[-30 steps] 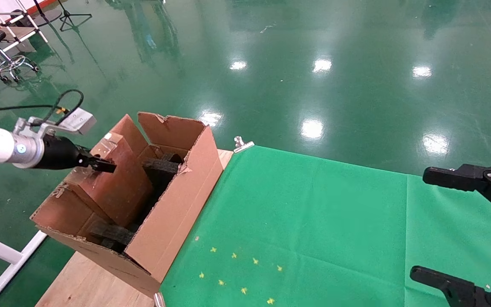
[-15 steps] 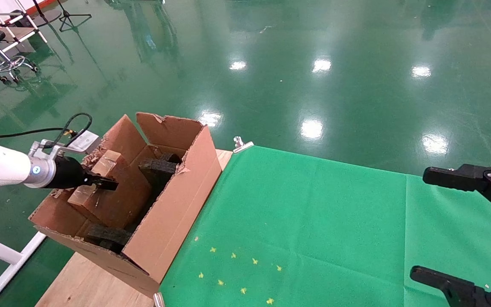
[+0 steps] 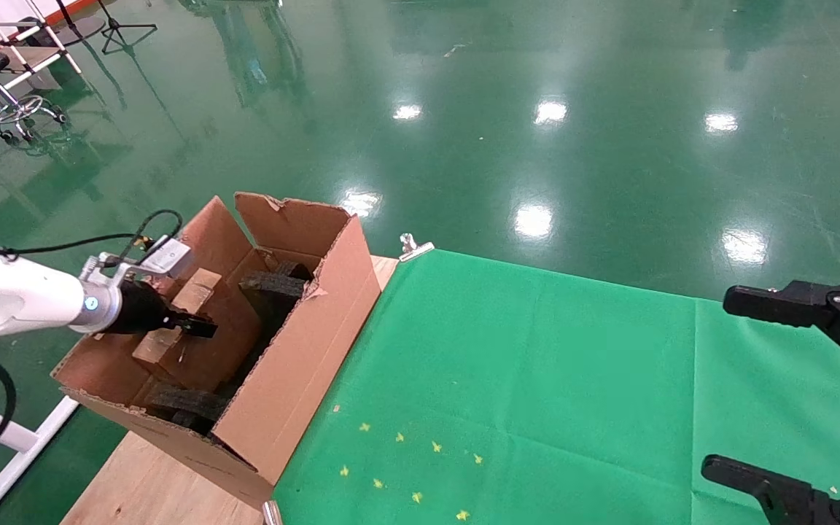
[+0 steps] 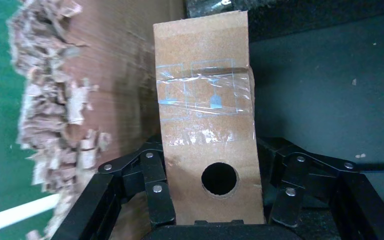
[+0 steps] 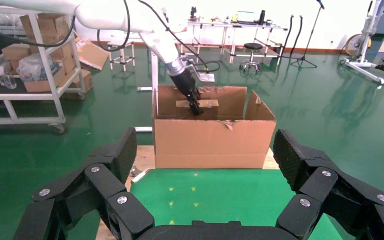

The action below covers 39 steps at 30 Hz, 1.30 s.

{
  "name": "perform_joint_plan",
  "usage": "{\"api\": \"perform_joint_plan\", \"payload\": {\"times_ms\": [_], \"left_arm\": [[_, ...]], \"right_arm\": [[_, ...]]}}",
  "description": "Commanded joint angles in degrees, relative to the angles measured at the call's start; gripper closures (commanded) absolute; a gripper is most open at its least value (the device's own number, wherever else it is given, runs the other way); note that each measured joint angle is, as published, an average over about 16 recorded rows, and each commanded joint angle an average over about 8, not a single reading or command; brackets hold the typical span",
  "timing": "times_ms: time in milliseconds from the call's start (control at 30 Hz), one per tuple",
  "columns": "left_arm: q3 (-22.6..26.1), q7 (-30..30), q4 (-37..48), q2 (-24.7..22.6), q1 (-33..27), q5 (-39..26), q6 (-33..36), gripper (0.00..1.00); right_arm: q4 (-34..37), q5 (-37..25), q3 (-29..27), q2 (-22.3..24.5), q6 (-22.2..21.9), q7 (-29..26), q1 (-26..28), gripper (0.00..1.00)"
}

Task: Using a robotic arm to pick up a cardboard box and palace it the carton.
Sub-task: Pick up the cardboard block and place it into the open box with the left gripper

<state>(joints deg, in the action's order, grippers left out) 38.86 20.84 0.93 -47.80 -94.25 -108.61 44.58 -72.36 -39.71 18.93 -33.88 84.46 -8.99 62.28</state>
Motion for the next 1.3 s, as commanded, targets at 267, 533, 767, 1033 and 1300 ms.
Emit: {"api": "perform_joint_plan", "payload": {"times_ms": [267,533,767,1033,1300], "left_arm": [[-0.3,1.1,0.0,-0.7,1.6,0.4,-2.7,0.21],[-0.4,1.1,0.0,-0.7,1.6,0.4,-2.9,0.0],[-0.3,1.0,0.0,-0.6,1.4,0.4,-2.6,0.0],[-0.3,0.9,0.0,-0.6,1.3,0.3,-2.3,0.0],[-2.1,-1.2,-2.7,1.5,-1.3,2.9,2.6,0.0]], "right_arm": [[0.0,0.0,0.0,0.0,0.0,0.0,0.0,0.0],[0.0,0.0,0.0,0.0,0.0,0.0,0.0,0.0],[0.0,0.0,0.0,0.0,0.0,0.0,0.0,0.0],[0.0,0.0,0.0,0.0,0.0,0.0,0.0,0.0],[0.0,0.0,0.0,0.0,0.0,0.0,0.0,0.0]]}}
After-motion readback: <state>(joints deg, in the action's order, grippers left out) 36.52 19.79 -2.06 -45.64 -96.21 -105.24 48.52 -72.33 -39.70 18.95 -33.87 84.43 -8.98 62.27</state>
